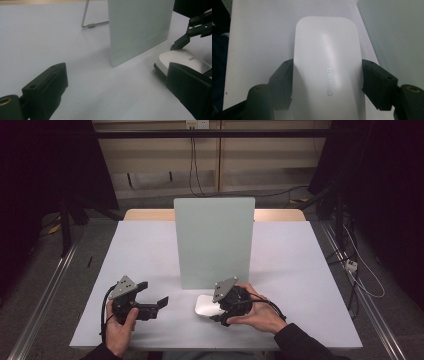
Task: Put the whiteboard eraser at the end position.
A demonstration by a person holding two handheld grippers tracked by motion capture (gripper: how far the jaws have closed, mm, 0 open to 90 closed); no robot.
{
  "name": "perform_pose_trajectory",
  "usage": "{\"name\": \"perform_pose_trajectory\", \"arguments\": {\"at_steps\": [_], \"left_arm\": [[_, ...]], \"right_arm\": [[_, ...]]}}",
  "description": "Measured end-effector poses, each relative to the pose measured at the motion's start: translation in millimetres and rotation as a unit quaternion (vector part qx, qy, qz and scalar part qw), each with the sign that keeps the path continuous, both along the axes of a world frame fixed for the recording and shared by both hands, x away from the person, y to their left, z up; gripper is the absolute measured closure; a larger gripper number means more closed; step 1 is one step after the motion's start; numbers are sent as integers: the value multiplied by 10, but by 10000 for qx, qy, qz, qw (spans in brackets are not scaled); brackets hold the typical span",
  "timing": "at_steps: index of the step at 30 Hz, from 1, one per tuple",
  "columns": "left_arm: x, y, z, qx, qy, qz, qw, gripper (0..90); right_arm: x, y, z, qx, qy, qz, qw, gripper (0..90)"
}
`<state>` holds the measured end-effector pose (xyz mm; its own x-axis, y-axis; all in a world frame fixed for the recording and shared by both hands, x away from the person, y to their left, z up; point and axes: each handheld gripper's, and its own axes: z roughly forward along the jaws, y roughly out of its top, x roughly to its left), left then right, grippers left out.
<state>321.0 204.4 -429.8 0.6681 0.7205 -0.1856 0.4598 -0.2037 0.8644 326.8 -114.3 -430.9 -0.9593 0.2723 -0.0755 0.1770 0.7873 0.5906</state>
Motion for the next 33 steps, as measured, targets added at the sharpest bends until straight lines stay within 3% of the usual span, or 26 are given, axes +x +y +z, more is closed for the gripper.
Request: {"name": "perform_pose_trajectory", "arguments": {"at_steps": [8, 28, 33], "left_arm": [[5, -5, -5, 17, 1, -8, 10000, 42], [17, -13, -18, 34, 35, 15, 10000, 42], [11, -1, -20, 20, 38, 25, 10000, 42]], "right_arm": [[21, 14, -54, -84, -33, -17, 10000, 310], [67, -54, -104, 329, 186, -206, 9991, 301], [84, -66, -91, 493, 226, -320, 9980, 220]]}}
